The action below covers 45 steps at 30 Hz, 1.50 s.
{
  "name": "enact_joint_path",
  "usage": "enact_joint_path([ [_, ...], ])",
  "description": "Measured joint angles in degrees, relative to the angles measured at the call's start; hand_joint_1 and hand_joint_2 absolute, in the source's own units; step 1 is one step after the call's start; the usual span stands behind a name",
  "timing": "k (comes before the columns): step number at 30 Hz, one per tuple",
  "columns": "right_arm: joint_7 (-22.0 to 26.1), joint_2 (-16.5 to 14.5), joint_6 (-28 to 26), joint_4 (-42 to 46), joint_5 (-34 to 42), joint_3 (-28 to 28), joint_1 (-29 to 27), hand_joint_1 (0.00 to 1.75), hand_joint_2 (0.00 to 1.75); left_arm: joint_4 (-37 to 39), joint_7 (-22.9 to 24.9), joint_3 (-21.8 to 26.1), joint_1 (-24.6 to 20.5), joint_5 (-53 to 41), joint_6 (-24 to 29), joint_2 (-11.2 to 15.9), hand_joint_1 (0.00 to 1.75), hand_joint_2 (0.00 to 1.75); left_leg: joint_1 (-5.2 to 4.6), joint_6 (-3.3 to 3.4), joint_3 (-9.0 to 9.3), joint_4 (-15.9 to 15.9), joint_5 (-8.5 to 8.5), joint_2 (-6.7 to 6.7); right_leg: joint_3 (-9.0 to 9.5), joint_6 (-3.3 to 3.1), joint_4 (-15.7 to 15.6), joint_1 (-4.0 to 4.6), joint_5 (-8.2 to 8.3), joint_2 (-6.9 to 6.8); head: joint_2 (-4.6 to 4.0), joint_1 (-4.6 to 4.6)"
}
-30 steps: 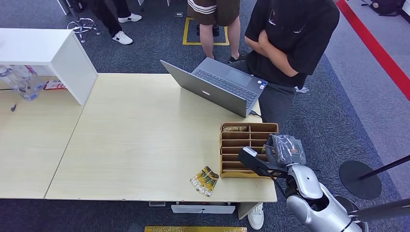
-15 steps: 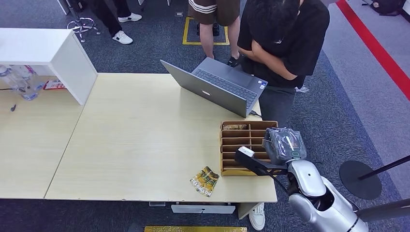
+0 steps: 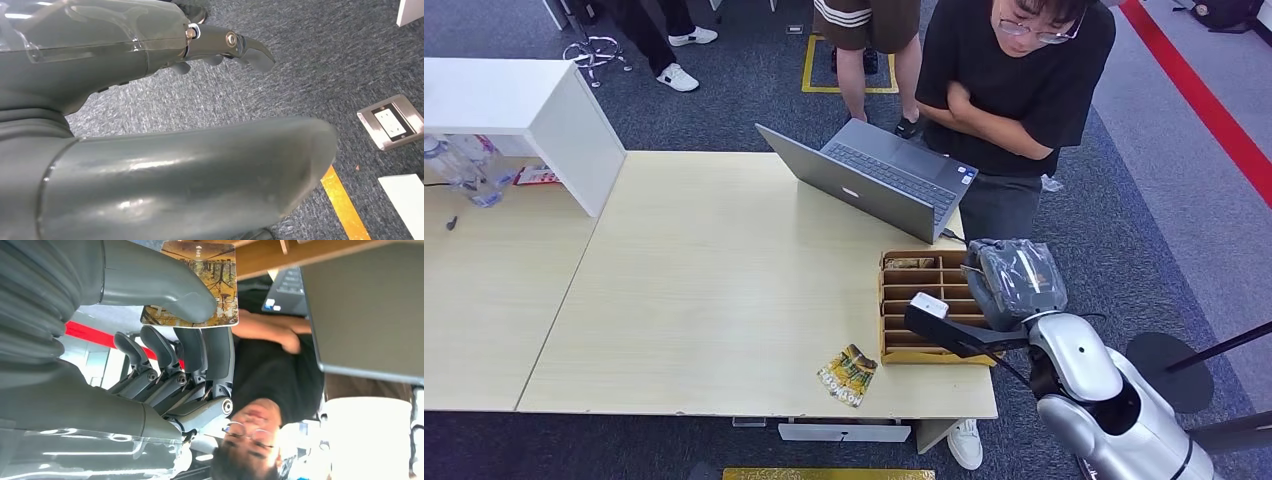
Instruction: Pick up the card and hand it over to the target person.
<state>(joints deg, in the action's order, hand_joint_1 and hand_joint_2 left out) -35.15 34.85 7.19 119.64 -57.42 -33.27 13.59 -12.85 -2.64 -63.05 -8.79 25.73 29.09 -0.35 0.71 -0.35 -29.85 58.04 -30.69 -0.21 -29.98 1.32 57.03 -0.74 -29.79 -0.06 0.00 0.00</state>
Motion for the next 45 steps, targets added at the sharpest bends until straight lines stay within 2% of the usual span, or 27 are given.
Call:
enact_joint_path([
  [11,1.94,-2.12,-15.74,-10.41,-1.64,9.24,-0.31,1.53,1.75,-0.24,0.86,-0.92,-0.87,-1.25,-0.49,-0.25,0.0,0.0,0.03,0.02,0.03,-0.06,0.07,-0.01,0.07,0.01,-0.13,0.04,0.1,-0.01,0.0,0.0],
  [17,2.57,-3.23,-23.04,-15.42,-4.02,13.34,0.32,1.45,1.75,-0.3,1.5,-1.66,-1.35,-2.24,-0.88,-0.31,0.0,0.0,0.05,0.02,0.07,-0.08,0.07,-0.01,0.12,0.01,-0.15,0.05,0.1,-0.01,0.0,0.0],
  [23,2.2,-2.82,-25.16,-19.27,-7.9,15.64,0.93,1.47,1.75,-0.37,2.16,-2.35,-2.02,-3.13,-1.32,-0.51,0.0,0.0,0.05,0.03,0.05,-0.08,0.11,-0.01,0.11,0.01,-0.18,0.05,0.15,-0.02,0.0,0.0],
  [45,2.05,-2.74,-25.01,-20.95,-9.39,15.96,0.95,1.49,1.75,-0.35,2.28,-2.5,-2.19,-3.39,-1.45,-0.61,0.0,0.0,0.04,0.01,0.07,-0.07,0.05,0.01,0.09,0.01,-0.13,0.04,0.08,0.01,0.0,0.0],
])
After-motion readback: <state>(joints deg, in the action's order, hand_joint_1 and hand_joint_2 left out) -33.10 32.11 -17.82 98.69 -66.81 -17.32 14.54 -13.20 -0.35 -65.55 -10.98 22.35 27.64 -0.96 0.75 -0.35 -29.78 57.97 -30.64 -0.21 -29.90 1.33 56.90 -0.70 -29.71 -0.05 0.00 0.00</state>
